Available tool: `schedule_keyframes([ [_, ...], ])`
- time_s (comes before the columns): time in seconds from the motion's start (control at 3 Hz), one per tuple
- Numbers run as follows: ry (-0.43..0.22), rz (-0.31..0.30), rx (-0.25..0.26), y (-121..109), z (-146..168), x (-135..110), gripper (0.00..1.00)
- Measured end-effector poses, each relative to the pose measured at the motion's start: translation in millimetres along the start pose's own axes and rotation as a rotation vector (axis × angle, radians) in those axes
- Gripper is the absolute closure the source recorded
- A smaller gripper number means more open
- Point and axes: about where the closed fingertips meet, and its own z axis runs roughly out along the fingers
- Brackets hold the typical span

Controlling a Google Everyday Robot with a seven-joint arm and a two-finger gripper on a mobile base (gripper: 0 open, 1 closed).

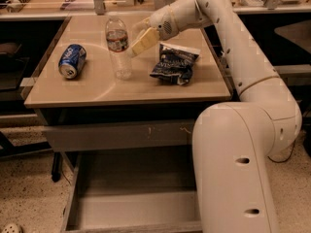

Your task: Place water bottle into middle drawer

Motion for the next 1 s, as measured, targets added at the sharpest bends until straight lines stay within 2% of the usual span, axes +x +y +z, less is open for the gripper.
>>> schedule_keyframes([
  [1.0, 0.027, 0.012, -0.023, -4.3, 13.7, 2.4, 0.00],
])
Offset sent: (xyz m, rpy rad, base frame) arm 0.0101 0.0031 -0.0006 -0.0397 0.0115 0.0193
